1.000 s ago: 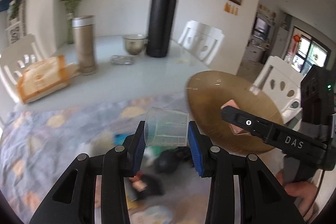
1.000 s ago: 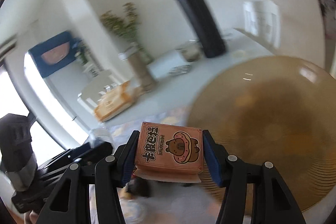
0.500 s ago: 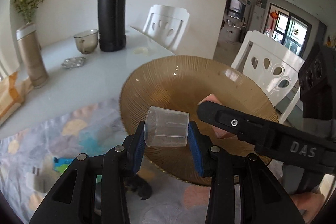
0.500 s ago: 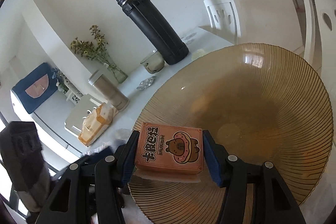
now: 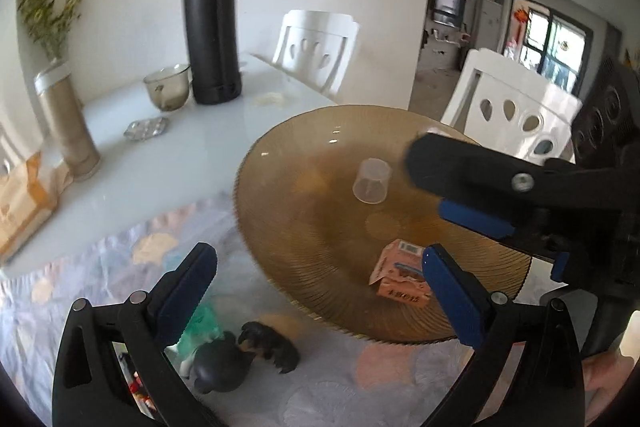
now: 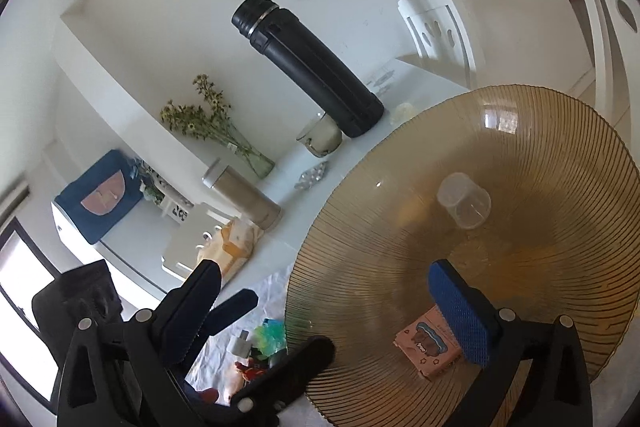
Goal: Organize rigid objects
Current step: 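Carry the pink box and clear cup into the amber bowl and release both, then move both grippers back over the remaining objects on the cloth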
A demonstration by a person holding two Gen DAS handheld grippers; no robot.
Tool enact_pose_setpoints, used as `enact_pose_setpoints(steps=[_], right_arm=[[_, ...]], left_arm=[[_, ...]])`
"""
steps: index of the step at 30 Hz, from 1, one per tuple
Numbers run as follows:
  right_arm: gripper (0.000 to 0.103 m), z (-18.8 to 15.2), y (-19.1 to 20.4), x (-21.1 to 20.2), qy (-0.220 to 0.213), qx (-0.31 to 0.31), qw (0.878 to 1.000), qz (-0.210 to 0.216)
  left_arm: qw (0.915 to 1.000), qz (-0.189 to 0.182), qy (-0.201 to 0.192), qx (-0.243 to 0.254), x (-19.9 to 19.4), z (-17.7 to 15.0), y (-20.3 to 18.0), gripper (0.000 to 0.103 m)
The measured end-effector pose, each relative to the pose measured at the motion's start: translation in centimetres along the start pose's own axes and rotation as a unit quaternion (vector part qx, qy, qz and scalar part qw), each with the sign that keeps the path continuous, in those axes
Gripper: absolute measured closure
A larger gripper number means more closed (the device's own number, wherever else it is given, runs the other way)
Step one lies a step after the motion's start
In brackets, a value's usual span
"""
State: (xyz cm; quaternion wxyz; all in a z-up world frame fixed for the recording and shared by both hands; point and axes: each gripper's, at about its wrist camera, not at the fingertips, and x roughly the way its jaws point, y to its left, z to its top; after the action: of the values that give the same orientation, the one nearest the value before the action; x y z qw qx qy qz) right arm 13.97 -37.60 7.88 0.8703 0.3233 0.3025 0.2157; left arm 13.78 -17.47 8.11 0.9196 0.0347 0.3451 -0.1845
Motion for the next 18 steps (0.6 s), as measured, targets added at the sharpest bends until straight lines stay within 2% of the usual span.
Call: enact_pose_setpoints(steps=[5, 8, 14, 18], right_arm=[[0.0, -0.2, 0.8, -0.3, -0.003, 0.0, 1.0, 0.011], [0.0, -0.5, 2.0, -0.2, -0.004, -0.019, 1.0, 0.015], [0.0, -2.5, 6.4, 0.8, 0.02, -0.091, 0.995, 0.026], [0.0, -5.5, 10.1, 2.3, 0.066, -0.165, 0.984, 0.019]], left_arm=[[0.9988, 0.012, -0.003, -0.047, -1.3, -0.3, 3.7, 0.0], [0.9968, 0.036, -0.005, -0.071, -2.6, -0.6, 6.9, 0.0], [0.9876, 0.089, -0.002, -0.129, -5.2, -2.5, 14.1, 0.0], [0.9784, 0.107, 0.014, -0.177, -5.7, -5.0, 18.4, 0.0]])
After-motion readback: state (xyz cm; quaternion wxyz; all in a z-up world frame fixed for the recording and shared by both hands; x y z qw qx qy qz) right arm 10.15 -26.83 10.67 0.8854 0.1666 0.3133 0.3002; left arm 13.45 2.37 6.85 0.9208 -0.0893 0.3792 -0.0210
